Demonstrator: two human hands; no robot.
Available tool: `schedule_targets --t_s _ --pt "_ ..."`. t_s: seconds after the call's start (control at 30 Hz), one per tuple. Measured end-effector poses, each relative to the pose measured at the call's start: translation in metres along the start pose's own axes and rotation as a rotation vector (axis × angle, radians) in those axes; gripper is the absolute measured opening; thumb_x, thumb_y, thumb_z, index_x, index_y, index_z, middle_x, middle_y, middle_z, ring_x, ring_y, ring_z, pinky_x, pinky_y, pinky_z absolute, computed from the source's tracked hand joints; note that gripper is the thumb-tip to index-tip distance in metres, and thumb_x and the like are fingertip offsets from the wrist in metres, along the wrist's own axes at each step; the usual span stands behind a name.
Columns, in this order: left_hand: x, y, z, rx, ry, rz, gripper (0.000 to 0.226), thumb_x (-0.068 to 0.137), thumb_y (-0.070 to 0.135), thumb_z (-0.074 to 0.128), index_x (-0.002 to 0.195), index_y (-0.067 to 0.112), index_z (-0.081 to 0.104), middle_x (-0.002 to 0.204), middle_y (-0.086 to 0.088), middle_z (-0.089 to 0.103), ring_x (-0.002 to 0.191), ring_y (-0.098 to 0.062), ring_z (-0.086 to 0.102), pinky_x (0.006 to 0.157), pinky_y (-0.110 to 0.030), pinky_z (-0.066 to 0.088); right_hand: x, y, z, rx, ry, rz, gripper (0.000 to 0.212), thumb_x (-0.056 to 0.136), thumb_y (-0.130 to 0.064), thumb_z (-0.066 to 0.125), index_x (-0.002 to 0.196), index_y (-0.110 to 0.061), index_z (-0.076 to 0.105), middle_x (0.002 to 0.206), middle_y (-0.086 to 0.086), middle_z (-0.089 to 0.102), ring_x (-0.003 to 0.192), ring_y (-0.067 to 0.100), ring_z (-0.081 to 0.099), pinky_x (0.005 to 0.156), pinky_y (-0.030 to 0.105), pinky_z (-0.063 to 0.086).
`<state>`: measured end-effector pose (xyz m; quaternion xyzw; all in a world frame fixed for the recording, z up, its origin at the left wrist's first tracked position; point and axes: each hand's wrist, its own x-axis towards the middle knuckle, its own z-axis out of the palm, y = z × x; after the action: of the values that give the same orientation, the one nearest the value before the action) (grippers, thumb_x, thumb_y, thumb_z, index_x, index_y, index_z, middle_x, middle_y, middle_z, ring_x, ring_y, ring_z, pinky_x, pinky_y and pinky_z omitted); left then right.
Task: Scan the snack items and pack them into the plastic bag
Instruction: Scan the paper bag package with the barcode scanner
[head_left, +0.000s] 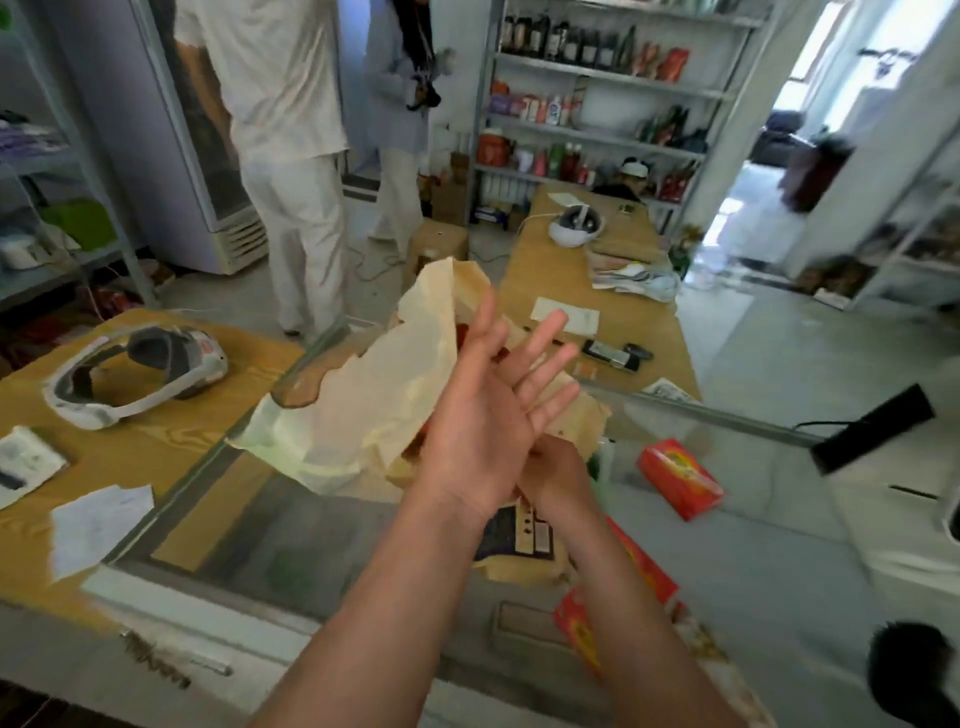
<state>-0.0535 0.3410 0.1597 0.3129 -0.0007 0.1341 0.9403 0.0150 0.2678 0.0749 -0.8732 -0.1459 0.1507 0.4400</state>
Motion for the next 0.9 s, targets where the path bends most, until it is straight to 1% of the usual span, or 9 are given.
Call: schedule_targets --t_s 0.07,0.13,0.23,0.3,0.43,0.5,0.57,0.63,0.9 --pt "0.002 -0.011 -0.001 -0.003 -0.029 -0.062 0.038 0.101 0.032 0.039 0.137 0.042 0.04 0.119 -0.001 0.069 0.108 -0.019 0.065 0.09 -0.035 0.053 -0.013 0.03 -0.007 -0.052 0.049 -0.073 0.021 0.086 -0.015 0.055 0.065 -0.014 0.06 0.061 0.0 0.064 0.055 0.009 0.057 0.052 0.024 0.04" --pt "0.004 -0.023 -0.002 0.034 -0.036 -0.124 0.03 0.101 0.029 0.04 0.129 0.036 0.049 0.114 0.001 0.071 0.105 -0.017 0.066 0.089 -0.033 0.052 -0.02 0.06 -0.004 -0.249 -0.03 -0.122 0.007 0.081 -0.018 0.062 0.078 -0.012 0.062 0.075 0.007 0.064 0.069 0.015 0.057 0.06 0.03 0.041" --pt "0.005 -0.04 -0.002 0.184 -0.031 -0.224 0.022 0.101 0.024 0.041 0.114 0.028 0.058 0.102 0.005 0.074 0.094 -0.012 0.068 0.084 -0.03 0.053 -0.014 0.103 0.016 -0.537 -0.099 -0.129 0.049 0.067 -0.049 0.06 0.108 -0.023 0.057 0.096 0.006 0.061 0.086 0.021 0.058 0.072 0.034 0.049" --pt "0.002 -0.05 -0.003 0.304 -0.032 -0.295 0.021 0.102 0.023 0.041 0.109 0.025 0.06 0.097 0.006 0.074 0.088 -0.01 0.069 0.082 -0.029 0.053 -0.007 0.122 0.023 -0.637 -0.093 -0.077 0.061 0.061 -0.058 0.055 0.115 -0.029 0.053 0.103 0.001 0.06 0.092 0.021 0.057 0.075 0.032 0.048" --pt "-0.003 -0.057 -0.012 0.443 0.024 -0.378 0.023 0.102 0.022 0.04 0.106 0.023 0.063 0.099 0.003 0.075 0.086 -0.011 0.068 0.08 -0.03 0.051 0.004 0.117 0.014 -0.632 -0.253 -0.101 0.072 0.052 -0.055 0.062 0.113 -0.018 0.056 0.113 0.005 0.059 0.105 0.027 0.056 0.074 0.025 0.036" --pt "-0.003 -0.059 -0.013 0.468 0.084 -0.358 0.024 0.102 0.024 0.04 0.109 0.021 0.062 0.101 0.002 0.074 0.088 -0.013 0.068 0.079 -0.03 0.052 0.009 0.115 0.005 -0.626 -0.322 -0.165 0.094 0.05 -0.051 0.07 0.134 -0.019 0.042 0.135 0.008 0.045 0.124 0.027 0.042 0.094 0.034 0.04" --pt "-0.003 -0.061 -0.012 0.479 0.159 -0.324 0.024 0.102 0.023 0.039 0.109 0.02 0.062 0.098 0.002 0.074 0.086 -0.012 0.068 0.079 -0.03 0.051 0.013 0.11 -0.003 -0.618 -0.389 -0.217 0.109 0.055 -0.043 0.077 0.147 -0.023 0.022 0.149 0.007 0.026 0.135 0.027 0.027 0.109 0.042 0.032" --pt "-0.002 -0.066 -0.008 0.503 0.24 -0.291 0.025 0.102 0.022 0.038 0.108 0.019 0.062 0.094 0.004 0.075 0.084 -0.012 0.067 0.079 -0.03 0.05 0.012 0.104 -0.008 -0.615 -0.432 -0.263 0.107 0.061 -0.039 0.077 0.148 -0.024 0.017 0.152 0.006 0.021 0.137 0.029 0.023 0.111 0.041 0.029" --pt "0.002 -0.111 0.021 0.605 0.455 -0.222 0.027 0.1 0.02 0.036 0.109 0.02 0.061 0.093 0.004 0.074 0.083 -0.013 0.066 0.068 -0.023 0.051 0.01 0.088 -0.056 -0.444 -0.459 -0.395 0.078 0.061 -0.036 0.078 0.132 -0.023 0.047 0.133 0.003 0.047 0.121 0.024 0.047 0.096 0.036 0.046"
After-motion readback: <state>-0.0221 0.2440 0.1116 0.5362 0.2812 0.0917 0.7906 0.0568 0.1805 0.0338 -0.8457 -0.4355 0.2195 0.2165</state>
